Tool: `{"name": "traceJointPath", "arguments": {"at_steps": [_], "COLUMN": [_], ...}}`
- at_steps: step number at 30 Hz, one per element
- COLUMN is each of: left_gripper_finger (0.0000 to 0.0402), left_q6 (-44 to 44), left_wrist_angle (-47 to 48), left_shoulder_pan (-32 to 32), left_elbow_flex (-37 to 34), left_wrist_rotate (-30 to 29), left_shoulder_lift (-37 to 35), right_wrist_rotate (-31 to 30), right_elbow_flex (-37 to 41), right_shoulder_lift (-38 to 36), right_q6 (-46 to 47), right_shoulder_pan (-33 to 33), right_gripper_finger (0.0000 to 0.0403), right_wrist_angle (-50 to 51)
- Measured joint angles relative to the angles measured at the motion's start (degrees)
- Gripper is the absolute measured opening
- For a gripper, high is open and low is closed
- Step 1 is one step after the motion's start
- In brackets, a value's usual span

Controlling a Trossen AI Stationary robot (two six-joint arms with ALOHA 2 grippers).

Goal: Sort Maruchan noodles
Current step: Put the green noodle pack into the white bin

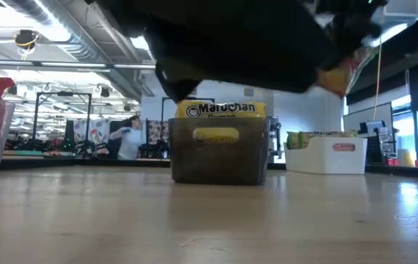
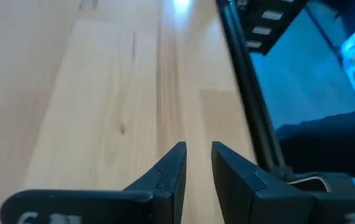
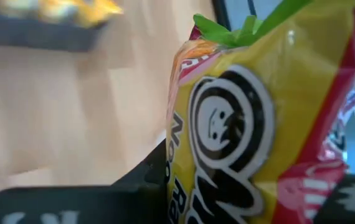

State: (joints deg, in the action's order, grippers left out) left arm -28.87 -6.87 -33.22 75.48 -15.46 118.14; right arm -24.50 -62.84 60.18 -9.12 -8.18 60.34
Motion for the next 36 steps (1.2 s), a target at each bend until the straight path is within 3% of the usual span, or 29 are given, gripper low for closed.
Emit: {"name": "traceJointPath", "arguments": {"at_steps": [8, 13, 19, 30, 36], "left_gripper_finger": [0.0071, 0.0071, 0.0071, 0.0071, 0.0071], "left_q6": [0.8, 0.9, 1.1, 1.1, 1.1], "left_wrist_angle": [-2.0, -1.8, -1.7, -1.4, -1.4], "left_shoulder_pan": [0.9, 1.6, 1.9, 1.8, 1.8], "left_elbow_flex": [-4.5, -4.6, -4.6, -4.6, -4.6], "left_wrist_rotate": [-1.7, -3.6, -3.4, -3.3, -3.3], "left_shoulder_lift": [-3.7, -3.7, -3.7, -3.7, -3.7], "right_wrist_rotate": [12.1, 18.0, 21.3, 25.5, 24.6], "right_elbow_flex": [3.3, 3.3, 3.3, 3.4, 3.4], "right_shoulder_lift": [5.5, 12.1, 20.7, 31.3, 32.0], "right_q6": [-19.8, -25.1, -26.8, -23.9, -20.9], "right_shoulder_pan": [-24.6, -33.1, -37.4, -37.2, -37.2], "right_gripper_finger": [0.01, 0.0099, 0.0101, 0.0106, 0.0169], "right_wrist_angle": [-7.4, -9.7, -6.3, -4.8, -5.0]}}
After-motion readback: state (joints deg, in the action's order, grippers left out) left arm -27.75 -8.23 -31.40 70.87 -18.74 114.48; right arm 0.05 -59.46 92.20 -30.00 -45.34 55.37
